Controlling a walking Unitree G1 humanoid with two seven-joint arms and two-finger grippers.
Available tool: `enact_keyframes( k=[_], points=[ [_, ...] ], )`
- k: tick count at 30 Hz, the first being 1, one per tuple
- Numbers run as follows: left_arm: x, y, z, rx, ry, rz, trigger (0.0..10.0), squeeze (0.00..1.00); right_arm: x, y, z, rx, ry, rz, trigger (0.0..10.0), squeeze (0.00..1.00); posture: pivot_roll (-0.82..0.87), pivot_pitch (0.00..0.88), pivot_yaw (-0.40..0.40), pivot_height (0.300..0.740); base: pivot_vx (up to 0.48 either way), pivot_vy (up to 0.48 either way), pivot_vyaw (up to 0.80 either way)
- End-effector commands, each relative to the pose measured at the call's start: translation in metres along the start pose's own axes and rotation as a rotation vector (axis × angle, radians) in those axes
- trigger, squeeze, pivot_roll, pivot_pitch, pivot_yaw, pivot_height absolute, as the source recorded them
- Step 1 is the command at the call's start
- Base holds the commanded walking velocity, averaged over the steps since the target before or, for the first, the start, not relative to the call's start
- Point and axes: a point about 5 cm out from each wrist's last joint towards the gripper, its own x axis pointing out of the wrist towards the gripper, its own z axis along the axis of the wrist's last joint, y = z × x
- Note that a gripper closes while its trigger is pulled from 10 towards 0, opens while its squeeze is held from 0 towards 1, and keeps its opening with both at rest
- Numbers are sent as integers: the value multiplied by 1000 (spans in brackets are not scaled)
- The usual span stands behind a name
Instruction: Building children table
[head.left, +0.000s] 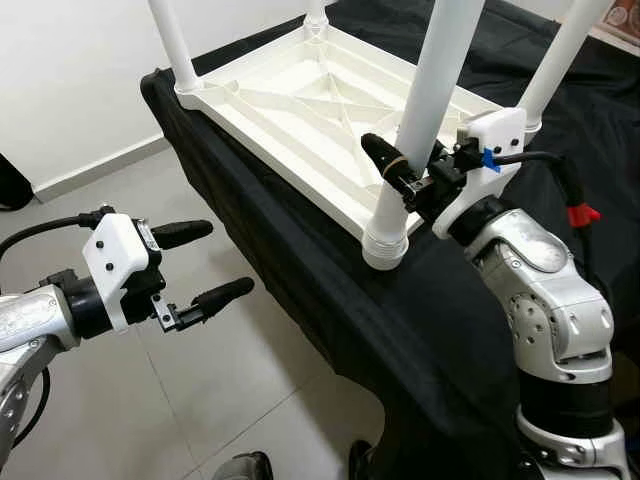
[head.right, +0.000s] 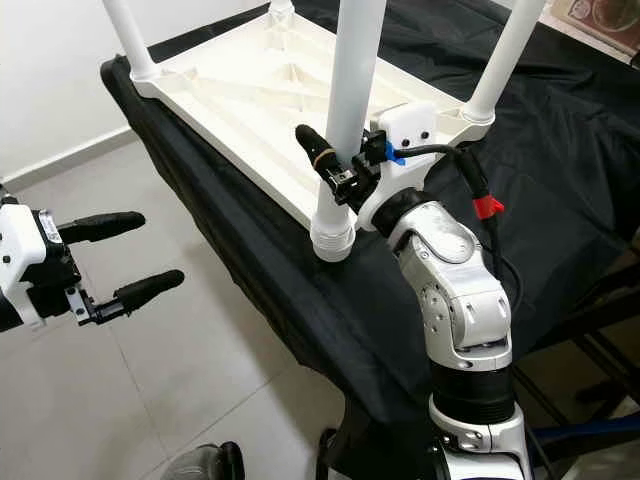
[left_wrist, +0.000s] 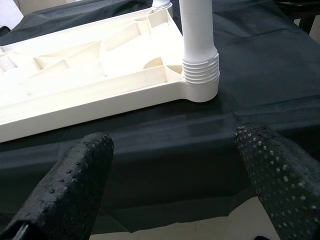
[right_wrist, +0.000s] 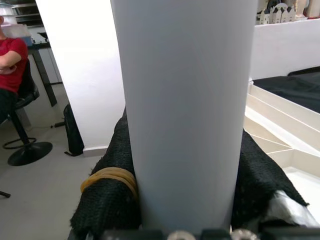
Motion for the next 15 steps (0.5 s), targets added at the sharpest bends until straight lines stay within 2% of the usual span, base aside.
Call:
enact_keyframes(
  k=[1,15],
  points=[
    [-1,-3,-1,-5,4,-15,10000,0,0,1,-2,-16,1,3,10000,0,4,225,11,740,0,0,0],
    [-1,-3,0,-3,4,-16,10000,0,-2,-1,-3,-35,6,-11,10000,0,6,225,13,740,0,0,0]
  ],
)
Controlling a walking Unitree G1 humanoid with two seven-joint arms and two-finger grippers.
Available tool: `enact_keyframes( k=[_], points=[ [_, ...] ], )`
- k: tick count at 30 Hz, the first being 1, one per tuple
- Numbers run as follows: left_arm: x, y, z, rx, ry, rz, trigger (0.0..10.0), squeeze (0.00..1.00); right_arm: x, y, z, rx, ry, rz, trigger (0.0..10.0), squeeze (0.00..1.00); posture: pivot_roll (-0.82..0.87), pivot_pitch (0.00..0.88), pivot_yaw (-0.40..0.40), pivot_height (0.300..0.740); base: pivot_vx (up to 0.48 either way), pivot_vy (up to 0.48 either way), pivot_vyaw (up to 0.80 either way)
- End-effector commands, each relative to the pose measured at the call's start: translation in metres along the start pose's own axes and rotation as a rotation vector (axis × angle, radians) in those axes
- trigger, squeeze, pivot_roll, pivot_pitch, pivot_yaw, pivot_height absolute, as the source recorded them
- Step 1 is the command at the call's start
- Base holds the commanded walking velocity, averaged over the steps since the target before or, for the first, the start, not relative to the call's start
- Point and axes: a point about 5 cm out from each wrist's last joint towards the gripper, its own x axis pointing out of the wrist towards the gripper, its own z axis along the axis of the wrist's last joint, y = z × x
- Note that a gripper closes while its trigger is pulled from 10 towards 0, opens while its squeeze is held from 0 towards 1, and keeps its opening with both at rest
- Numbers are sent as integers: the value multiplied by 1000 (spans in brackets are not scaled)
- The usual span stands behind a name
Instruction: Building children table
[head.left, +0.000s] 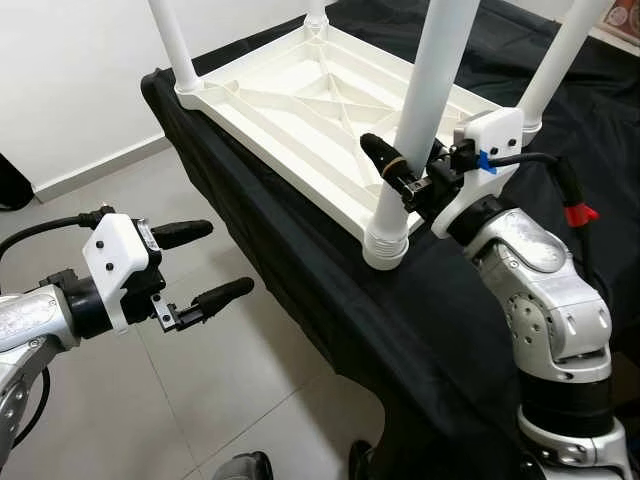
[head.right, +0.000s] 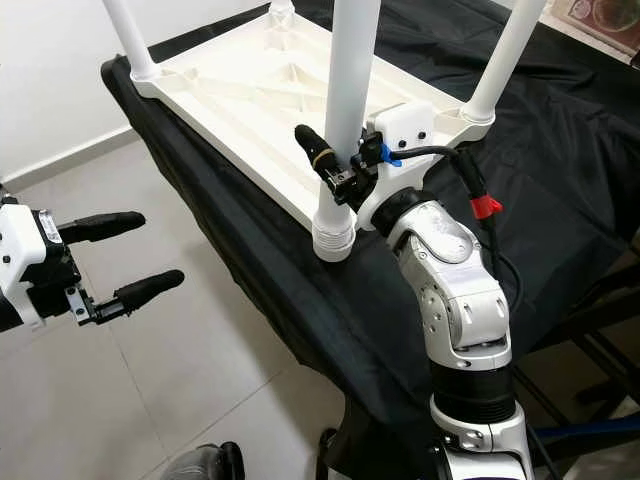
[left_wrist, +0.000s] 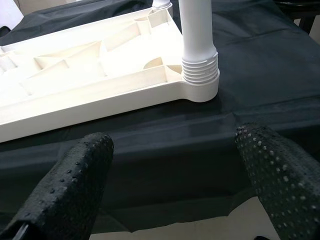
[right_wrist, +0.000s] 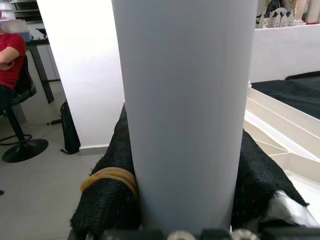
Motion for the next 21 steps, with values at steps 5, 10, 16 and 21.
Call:
enact_keyframes(
  k=[5,10,16,21],
  points=[
    [-1,-3,0,-3,3,-17,10000,0,-3,-2,-4,-15,7,-14,10000,0,5,225,16,740,0,0,0],
    [-1,-2,0,-2,3,-18,10000,0,-3,-2,-4,-17,8,-16,10000,0,6,225,15,740,0,0,0],
    [-1,-2,0,-1,4,-18,10000,0,-4,0,-5,-10,8,-11,10000,0,6,225,16,740,0,0,0],
    [0,-2,0,-1,2,-18,10000,0,-5,6,-10,-10,22,-7,10000,0,5,224,17,740,0,0,0]
  ],
)
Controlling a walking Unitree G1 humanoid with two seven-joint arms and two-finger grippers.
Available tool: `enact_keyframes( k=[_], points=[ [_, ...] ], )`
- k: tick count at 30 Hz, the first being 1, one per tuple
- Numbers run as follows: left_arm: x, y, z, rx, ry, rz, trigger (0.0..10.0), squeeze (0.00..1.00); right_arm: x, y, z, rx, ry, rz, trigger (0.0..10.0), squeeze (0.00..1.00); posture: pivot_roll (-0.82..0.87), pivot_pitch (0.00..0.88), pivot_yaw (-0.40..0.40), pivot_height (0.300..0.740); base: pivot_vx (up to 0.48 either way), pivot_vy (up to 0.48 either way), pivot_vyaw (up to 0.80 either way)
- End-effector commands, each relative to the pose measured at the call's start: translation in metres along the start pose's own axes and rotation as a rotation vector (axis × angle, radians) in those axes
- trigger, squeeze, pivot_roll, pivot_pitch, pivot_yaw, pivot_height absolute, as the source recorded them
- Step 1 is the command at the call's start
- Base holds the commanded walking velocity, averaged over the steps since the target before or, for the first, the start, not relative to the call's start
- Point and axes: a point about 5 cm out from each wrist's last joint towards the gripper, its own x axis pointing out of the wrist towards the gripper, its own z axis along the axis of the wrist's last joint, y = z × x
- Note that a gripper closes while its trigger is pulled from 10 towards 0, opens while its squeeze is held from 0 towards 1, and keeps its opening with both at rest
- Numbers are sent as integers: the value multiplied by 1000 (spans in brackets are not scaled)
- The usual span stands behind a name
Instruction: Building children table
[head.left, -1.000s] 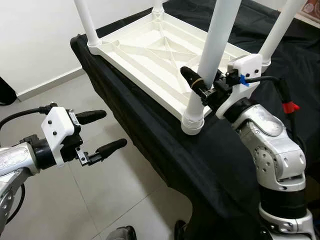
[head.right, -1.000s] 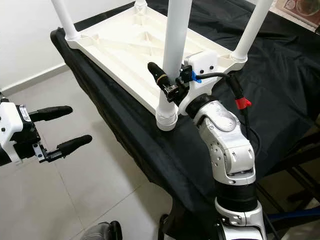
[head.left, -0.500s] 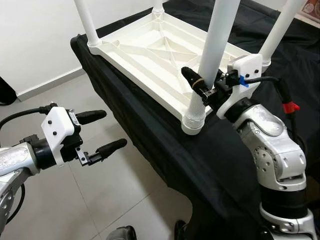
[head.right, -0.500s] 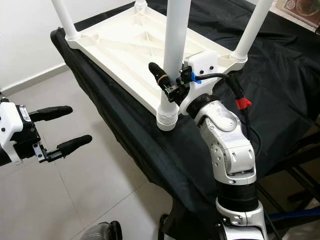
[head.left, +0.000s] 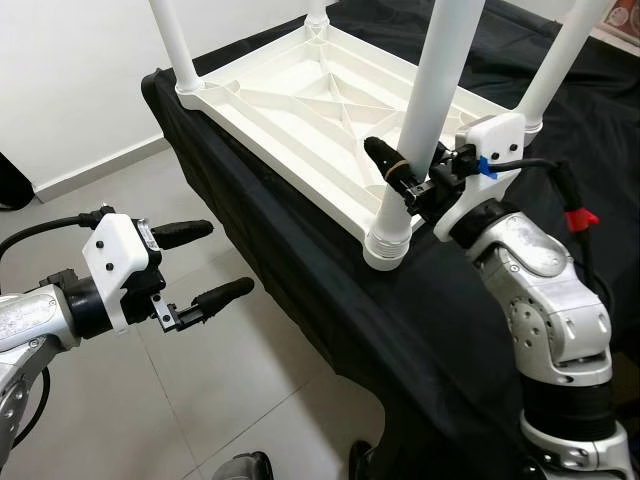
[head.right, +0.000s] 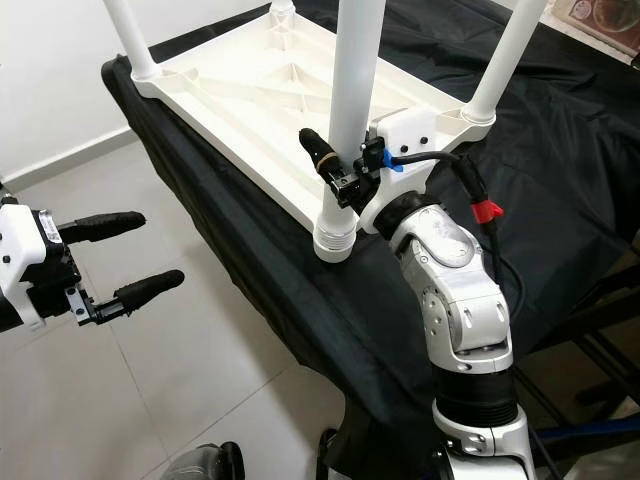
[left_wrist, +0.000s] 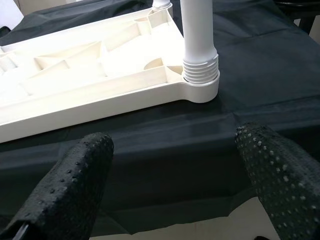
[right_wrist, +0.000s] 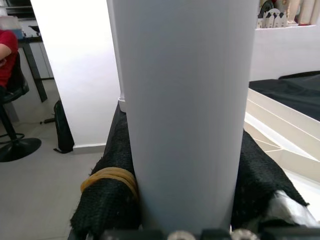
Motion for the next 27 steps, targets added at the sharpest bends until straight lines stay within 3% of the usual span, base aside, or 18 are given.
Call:
enact_keyframes(
  k=[1,10,13,14,15,21,23,27],
  points=[
    [1,-2,0,-2,1,-17,10000,0,-3,6,-7,1,27,3,10000,0,5,223,18,740,0,0,0],
    [18,-11,-5,-22,-32,-11,10000,0,-4,11,-18,-48,101,-75,10000,0,1,219,20,740,0,0,0],
    [41,-22,-14,-50,-49,-6,10000,0,-5,6,-23,-74,147,-166,10000,0,-1,211,21,740,0,0,0],
    [41,-22,-14,-50,-49,-6,10000,0,-5,6,-23,-74,147,-166,10000,0,-1,211,21,740,0,0,0],
    [53,-28,-21,-72,-53,-8,10000,0,-6,3,-25,-88,174,-214,10000,0,-4,208,24,740,0,0,0],
    [83,-34,-41,-127,-34,58,10000,0,-6,3,-27,-76,188,-242,10000,0,4,203,26,740,0,0,0],
    [83,-34,-41,-127,-34,58,10000,0,-6,3,-27,-76,188,-242,10000,0,4,203,26,740,0,0,0],
    [113,-43,-41,-224,-123,23,10000,0,-5,5,-25,-66,186,-251,10000,0,-2,204,27,740,0,0,0]
  ],
)
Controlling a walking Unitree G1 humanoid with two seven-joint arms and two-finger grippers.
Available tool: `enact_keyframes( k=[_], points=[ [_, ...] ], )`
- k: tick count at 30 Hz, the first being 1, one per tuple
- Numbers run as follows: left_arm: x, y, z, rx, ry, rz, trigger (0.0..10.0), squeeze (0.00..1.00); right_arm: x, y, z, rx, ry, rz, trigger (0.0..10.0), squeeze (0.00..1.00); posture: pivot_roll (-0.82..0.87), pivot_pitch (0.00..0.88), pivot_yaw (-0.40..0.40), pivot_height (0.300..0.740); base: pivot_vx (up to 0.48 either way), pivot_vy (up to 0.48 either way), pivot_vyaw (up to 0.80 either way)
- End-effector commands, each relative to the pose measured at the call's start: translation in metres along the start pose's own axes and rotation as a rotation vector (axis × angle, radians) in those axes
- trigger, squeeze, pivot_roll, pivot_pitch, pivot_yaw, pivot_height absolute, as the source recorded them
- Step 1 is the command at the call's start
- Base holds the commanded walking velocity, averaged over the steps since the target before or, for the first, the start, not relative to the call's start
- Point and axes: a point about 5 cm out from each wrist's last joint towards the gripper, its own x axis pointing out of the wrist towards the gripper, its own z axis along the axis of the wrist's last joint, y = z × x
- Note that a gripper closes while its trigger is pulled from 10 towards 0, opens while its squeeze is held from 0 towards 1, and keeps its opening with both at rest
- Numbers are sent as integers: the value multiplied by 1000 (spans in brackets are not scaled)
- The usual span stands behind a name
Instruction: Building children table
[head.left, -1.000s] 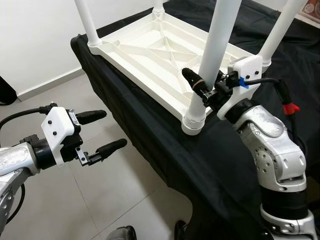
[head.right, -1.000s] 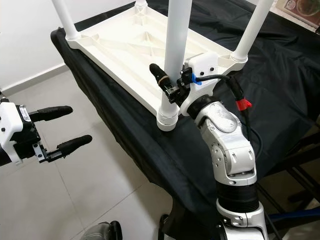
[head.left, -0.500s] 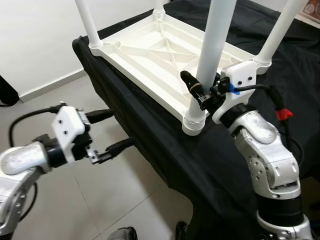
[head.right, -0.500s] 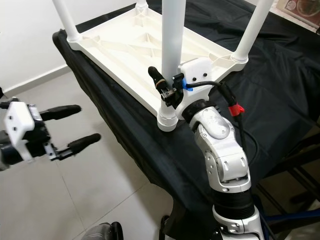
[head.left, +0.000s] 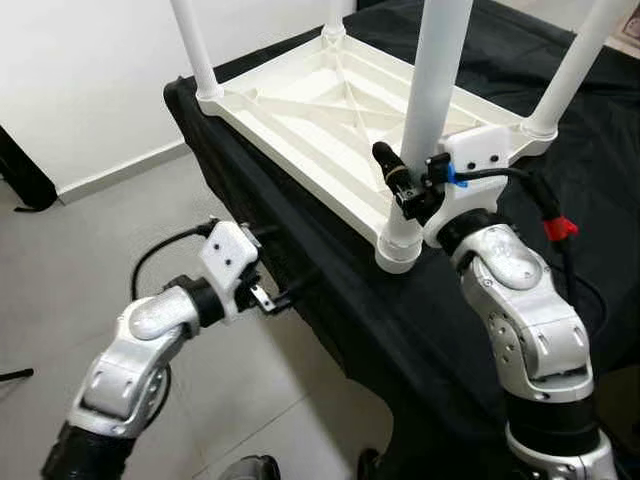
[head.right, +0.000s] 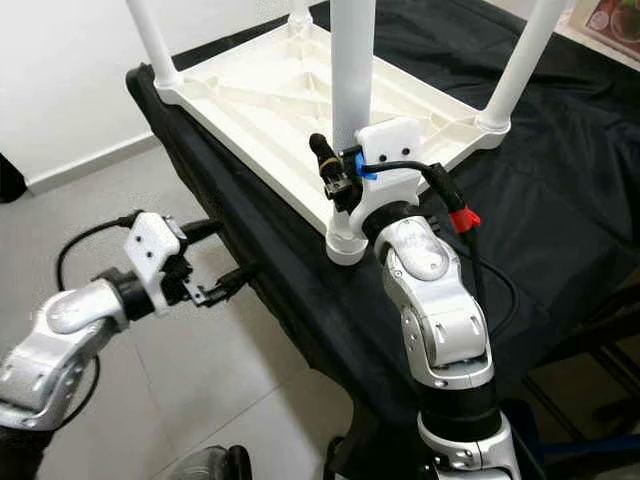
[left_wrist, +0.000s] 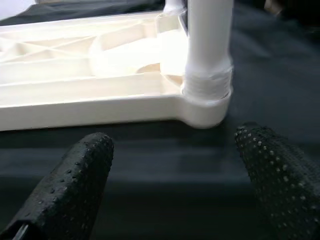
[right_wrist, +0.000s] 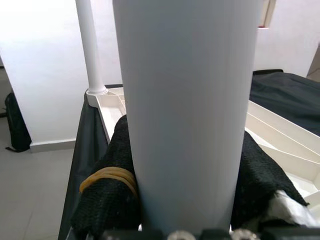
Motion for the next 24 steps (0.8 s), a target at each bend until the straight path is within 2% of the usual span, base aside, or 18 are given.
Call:
enact_keyframes(
  k=[1,3,5,9,14,18,20,24],
  points=[
    [4,-3,-3,-9,-6,-17,10000,0,-2,-1,-18,15,98,-17,10000,0,-2,204,27,740,0,0,0],
    [22,-11,6,-74,-87,-108,10000,0,-3,0,-16,17,97,-22,10000,0,-6,205,32,740,0,0,0],
    [33,-19,13,-115,-136,-210,10000,0,-3,1,-15,18,97,-26,10000,0,-6,204,30,740,0,0,0],
    [41,-21,13,-112,-134,-254,10000,0,-2,1,-15,21,96,-30,10000,0,-4,205,32,740,0,0,0],
    [53,-11,8,-84,-110,-230,10000,0,-1,1,-14,26,94,-37,10000,0,-6,206,35,740,0,0,0],
    [66,5,6,-46,-93,-121,10000,0,0,1,-12,33,90,-41,10000,0,-7,209,33,740,0,0,0],
    [70,8,6,-43,-97,-97,10000,0,0,1,-12,35,89,-41,10000,0,-7,210,34,740,0,0,0],
    [82,6,13,-61,-133,-118,10000,0,0,2,-11,40,88,-41,10000,0,-11,213,38,740,0,0,0]
  ],
)
